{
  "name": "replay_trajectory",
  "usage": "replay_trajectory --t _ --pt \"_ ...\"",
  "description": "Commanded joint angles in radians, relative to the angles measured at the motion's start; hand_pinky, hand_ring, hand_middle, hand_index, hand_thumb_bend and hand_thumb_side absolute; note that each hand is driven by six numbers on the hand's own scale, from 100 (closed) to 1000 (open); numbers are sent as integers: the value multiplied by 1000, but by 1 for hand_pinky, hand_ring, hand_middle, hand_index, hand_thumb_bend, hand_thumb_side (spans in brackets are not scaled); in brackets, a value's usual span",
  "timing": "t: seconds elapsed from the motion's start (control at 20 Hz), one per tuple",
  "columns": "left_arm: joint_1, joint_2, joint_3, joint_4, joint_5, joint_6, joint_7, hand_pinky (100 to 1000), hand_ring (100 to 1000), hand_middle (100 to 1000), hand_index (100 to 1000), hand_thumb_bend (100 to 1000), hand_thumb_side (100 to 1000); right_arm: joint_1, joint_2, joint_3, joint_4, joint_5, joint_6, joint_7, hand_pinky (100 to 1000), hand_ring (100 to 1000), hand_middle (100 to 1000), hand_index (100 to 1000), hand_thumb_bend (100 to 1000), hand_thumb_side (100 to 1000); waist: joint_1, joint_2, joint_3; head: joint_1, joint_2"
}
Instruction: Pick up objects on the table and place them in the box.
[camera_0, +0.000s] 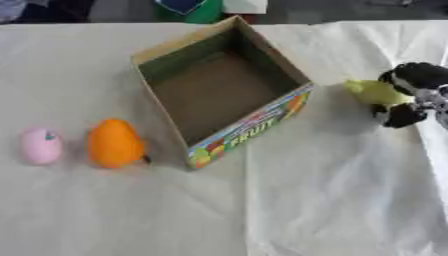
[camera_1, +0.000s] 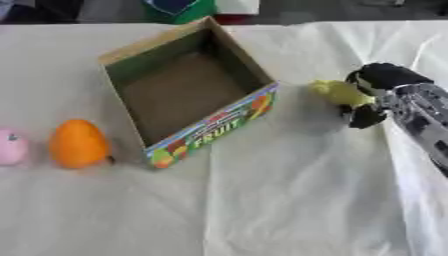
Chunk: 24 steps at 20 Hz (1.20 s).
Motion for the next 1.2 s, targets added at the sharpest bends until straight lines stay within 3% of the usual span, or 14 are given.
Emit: replay_trajectory --t 0.05,0.15,0.3,0.35,0.4,0.85,1.15,1.2 --pt "-12 32 8 -16 0 0 -3 593 767 772 904 351 1000 -6 -41 -20 -46 -17 21 -5 669 675 486 625 100 137 1 -24 -3 5 -3" --pt "-12 33 8 -16 1 -1 -3 592 767 772 904 352 1000 -8 -46 -29 -77 -17 39 -15 655 652 462 591 100 130 2 -27 -7 8 0" --pt "-11 34 9 -16 2 -1 -1 591 767 772 904 351 1000 -12 -53 -45 -135 -12 67 -32 634 620 428 550 100 188 2 -32 -11 22 12" --pt "-11 34 9 -16 2 -2 -1 592 767 772 904 351 1000 -14 -55 -51 -156 -10 76 -36 624 609 424 539 100 515 2 -34 -11 29 16" --pt "-10 34 9 -16 2 -2 0 591 767 772 904 352 1000 -16 -57 -57 -179 -8 85 -41 618 603 413 532 100 217 2 -35 -11 38 20" --pt "-8 38 9 -16 5 -4 1 588 766 772 904 353 1000 -88 -57 -91 -372 -4 133 -31 601 567 370 491 100 256 -7 -52 -14 64 34" --pt "-15 43 3 -16 10 -8 -7 586 766 772 903 353 1000 -224 23 -35 -350 16 107 32 601 565 369 491 100 266 -19 -67 -9 44 38" --pt "-17 43 2 -16 11 -8 -8 585 765 772 903 354 1000 -250 45 -23 -332 22 99 43 601 565 370 492 100 308 -20 -69 -8 41 39"
